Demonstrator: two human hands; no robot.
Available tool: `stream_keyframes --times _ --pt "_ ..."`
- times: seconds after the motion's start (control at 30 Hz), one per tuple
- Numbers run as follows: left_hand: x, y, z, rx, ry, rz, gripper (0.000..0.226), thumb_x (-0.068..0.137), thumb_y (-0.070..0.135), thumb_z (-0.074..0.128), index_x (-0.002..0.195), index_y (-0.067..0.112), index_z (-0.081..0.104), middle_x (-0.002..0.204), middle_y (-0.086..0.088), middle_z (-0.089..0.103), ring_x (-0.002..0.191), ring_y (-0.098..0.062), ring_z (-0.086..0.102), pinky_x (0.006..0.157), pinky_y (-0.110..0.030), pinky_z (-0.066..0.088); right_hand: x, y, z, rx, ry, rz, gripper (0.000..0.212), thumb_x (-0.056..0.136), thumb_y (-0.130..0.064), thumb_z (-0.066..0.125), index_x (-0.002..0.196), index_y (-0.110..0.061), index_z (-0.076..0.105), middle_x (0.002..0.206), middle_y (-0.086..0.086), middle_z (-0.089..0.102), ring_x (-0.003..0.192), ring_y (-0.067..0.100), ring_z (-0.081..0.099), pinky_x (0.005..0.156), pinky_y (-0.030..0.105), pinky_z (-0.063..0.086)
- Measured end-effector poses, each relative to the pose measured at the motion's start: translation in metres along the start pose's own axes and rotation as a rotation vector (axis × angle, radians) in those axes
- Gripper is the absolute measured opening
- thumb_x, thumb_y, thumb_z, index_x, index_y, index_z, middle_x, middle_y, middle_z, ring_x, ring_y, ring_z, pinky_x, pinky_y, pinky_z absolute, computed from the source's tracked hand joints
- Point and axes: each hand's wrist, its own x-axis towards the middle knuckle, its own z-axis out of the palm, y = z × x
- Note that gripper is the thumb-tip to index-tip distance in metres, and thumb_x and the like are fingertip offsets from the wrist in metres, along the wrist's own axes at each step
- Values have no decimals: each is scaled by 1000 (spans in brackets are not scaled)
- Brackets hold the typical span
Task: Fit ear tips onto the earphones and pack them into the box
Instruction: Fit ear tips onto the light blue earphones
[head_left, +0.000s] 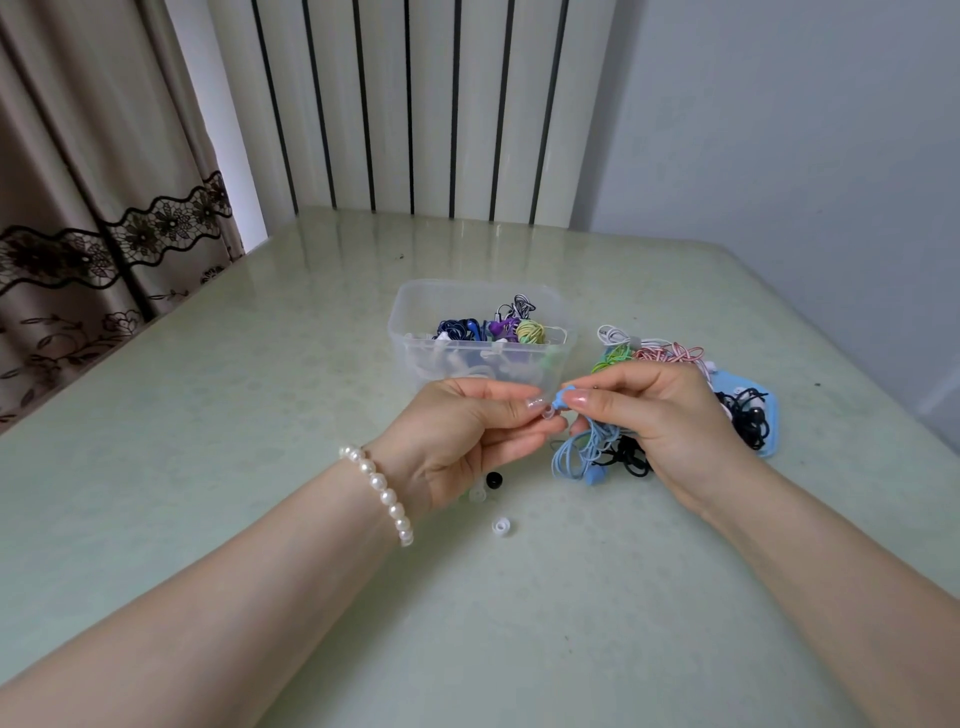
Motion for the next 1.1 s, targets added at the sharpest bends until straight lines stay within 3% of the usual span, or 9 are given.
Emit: stream_keyframes --times 0.1,0.3,0.53,0.73,0.87,1.1 --pt "1 -1 0 4 20 13 23 77 -9 59 101 -10 61 74 -14 72 63 -17 71 56 -20 57 0 -1 1 -13 -1 -8 8 69 2 67 73 -5 69 58 1 68 52 12 62 56 17 51" --pt "0 -1 0 30 17 19 11 78 -7 59 87 -4 64 71 -13 72 61 -16 70 57 -20 57 -1 0 2 -42 9 -19 11 70 6 67 70 -5 68 56 2 68 51 12 62 58 18 53" --pt "1 -2 0 36 7 15 15 80 -5 58 95 -6 63 77 -16 72 66 -18 71 59 -21 57 0 2 1 -59 44 -4 7 71 5 67 72 -1 67 54 0 67 49 10 62 55 16 51" --pt "1 -2 1 52 16 31 13 80 -9 57 90 -4 63 77 -16 72 66 -19 71 64 -24 57 1 5 3 -78 80 12 8 69 5 69 68 -4 69 75 15 70 59 17 66 61 23 55" --pt "1 -3 1 72 15 46 13 80 -11 57 90 -4 63 79 -17 72 69 -22 71 66 -25 57 1 7 4 -49 70 19 11 70 7 68 65 -3 68 70 15 68 53 15 65 55 20 53" --pt "1 -2 1 71 6 36 15 79 -11 57 92 -5 63 89 -21 71 75 -24 71 68 -25 57 3 8 1 -11 71 37 8 70 7 66 66 0 66 73 17 68 53 16 63 57 23 53"
